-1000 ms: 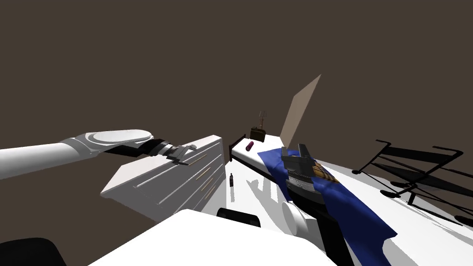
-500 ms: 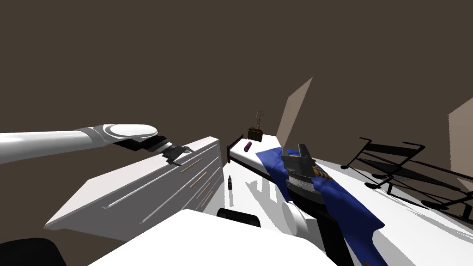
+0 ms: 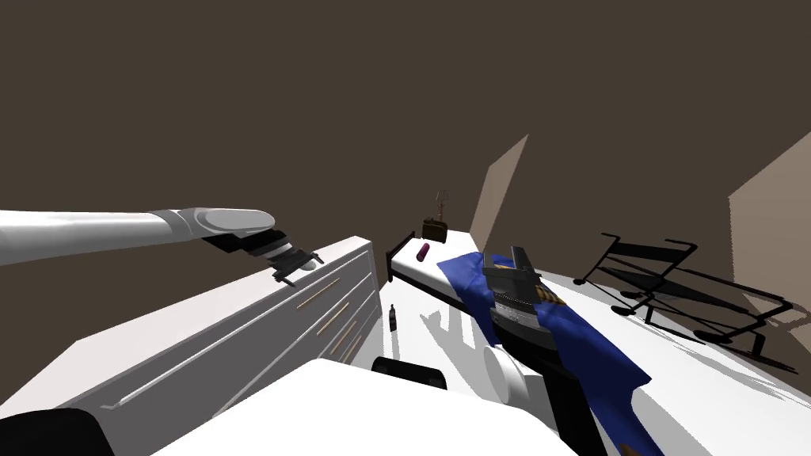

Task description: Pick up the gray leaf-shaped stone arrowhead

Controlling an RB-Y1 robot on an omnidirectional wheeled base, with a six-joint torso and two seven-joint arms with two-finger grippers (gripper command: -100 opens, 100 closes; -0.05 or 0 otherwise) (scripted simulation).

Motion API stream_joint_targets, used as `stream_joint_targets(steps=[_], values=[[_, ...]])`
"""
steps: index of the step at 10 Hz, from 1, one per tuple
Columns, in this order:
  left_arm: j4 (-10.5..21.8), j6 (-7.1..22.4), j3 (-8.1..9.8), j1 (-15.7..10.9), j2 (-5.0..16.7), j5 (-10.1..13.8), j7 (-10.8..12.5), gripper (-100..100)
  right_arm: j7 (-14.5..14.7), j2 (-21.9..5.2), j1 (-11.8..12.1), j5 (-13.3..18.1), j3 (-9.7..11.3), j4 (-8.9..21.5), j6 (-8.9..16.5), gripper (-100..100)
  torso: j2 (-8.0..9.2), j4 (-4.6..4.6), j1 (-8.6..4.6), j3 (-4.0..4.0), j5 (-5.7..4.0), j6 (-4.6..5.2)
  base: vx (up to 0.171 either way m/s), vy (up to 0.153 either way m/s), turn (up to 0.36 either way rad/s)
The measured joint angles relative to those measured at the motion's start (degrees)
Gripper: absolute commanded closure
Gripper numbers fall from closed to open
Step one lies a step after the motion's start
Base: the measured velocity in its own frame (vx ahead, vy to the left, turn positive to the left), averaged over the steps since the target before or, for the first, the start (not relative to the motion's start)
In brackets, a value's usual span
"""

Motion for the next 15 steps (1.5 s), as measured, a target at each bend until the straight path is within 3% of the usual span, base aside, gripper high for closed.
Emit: stream_joint_targets(steps=[1, 4, 6, 7, 8, 9, 10, 13, 14, 15], values=[[1.79, -0.16, -1.24, 1.04, 2.52, -0.46, -2.05, -100, 0.00, 0.00, 0.00, 0.00, 0.00, 0.00, 0.00, 0, -0.05, -0.02, 0.09, -0.04, 0.03, -0.01, 0.080, 0.055, -0.031], [3.69, -2.57, -2.47, 0.84, 3.81, -5.11, -3.85, -100, 0.00, 0.00, 0.00, 0.00, 0.00, 0.00, 0.00, 0, -0.03, -0.01, -0.04, -0.02, 0.01, -0.02, 0.100, 0.043, -0.054], [5.92, -2.99, -3.90, 2.46, 6.74, -5.94, -6.12, -100, 0.00, 0.00, 0.00, 0.00, 0.00, 0.00, 0.00, 0, -0.04, -0.01, 0.06, -0.03, 0.03, -0.03, 0.095, 0.067, -0.039], [6.56, -3.48, -4.50, 2.50, 7.12, -6.95, -6.97, -100, 0.00, 0.00, 0.00, 0.00, 0.00, 0.00, 0.00, 0, 0.01, 0.00, 0.06, 0.00, 0.04, -0.03, 0.037, 0.027, -0.008], [6.61, -3.61, -4.57, 2.48, 7.13, -7.10, -7.10, 0, 0.00, 0.00, 0.00, 0.00, 0.00, 0.00, 0.00, 0, 0.17, 0.03, -0.06, 0.09, 0.02, -0.04, 0.008, 0.005, 0.000], [6.60, -3.59, -4.56, 2.48, 7.13, -7.08, -7.08, -100, 0.00, 0.01, 0.00, 0.00, 0.00, 0.00, 0.00, 0, 0.30, 0.07, -0.15, 0.17, -0.01, -0.04, 0.003, -0.014, -0.077], [7.17, -2.35, -4.82, 4.24, 7.51, -6.12, -7.83, -100, 0.00, 0.01, -0.01, 0.00, 0.01, 0.00, 0.00, 0, 0.35, 0.08, -0.23, 0.20, -0.02, -0.02, -0.003, -0.021, -0.046], [6.42, -0.58, -5.82, 4.35, 5.72, -7.32, -8.09, -100, 0.00, 0.01, -0.01, 0.00, 0.01, 0.00, 0.00, 0, 0.42, 0.11, -0.28, 0.25, -0.05, -0.05, -0.001, -0.016, -0.025], [6.36, -0.57, -5.87, 4.28, 5.62, -7.44, -8.02, 100, 0.00, 0.01, -0.01, 0.00, 0.00, 0.00, 0.00, 0, 0.42, 0.11, -0.25, 0.25, -0.05, -0.05, 0.000, 0.000, 0.000], [6.37, -0.60, -5.90, 4.32, 5.62, -7.44, -8.02, 100, 0.00, 0.01, -0.01, 0.00, 0.00, 0.00, 0.00, 0, 0.40, 0.11, -0.23, 0.24, -0.03, 0.01, 0.000, 0.000, 0.000]])
